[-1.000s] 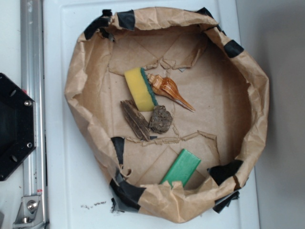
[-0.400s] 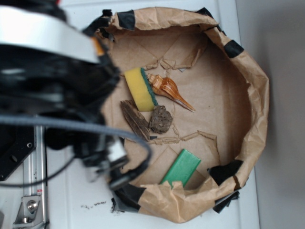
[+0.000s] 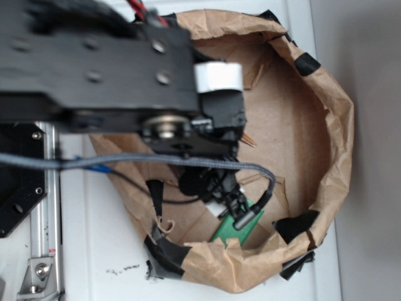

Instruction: Grab the green block.

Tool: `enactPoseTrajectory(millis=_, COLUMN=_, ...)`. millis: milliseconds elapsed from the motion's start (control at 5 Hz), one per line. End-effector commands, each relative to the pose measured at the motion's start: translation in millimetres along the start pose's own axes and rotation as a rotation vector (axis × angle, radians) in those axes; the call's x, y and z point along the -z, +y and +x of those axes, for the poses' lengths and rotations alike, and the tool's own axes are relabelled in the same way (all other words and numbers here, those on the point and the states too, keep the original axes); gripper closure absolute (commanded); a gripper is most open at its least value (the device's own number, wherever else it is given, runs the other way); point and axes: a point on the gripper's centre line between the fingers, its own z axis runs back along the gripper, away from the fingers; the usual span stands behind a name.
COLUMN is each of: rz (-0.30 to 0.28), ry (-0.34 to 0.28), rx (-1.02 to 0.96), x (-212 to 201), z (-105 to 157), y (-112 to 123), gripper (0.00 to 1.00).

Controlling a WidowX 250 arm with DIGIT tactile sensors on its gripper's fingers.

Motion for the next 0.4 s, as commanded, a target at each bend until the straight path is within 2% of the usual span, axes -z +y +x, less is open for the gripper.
enactPoseTrajectory(millis=0, rz=-0.067, ry=0.08, rx=-0.083, x=29.0, z=3.6, y=-23.9, gripper=0.0)
enactPoseTrajectory(millis=200, rz=-0.09, ry=0.094, rx=-0.095, x=44.4, z=11.5, y=-39.4, gripper=0.0)
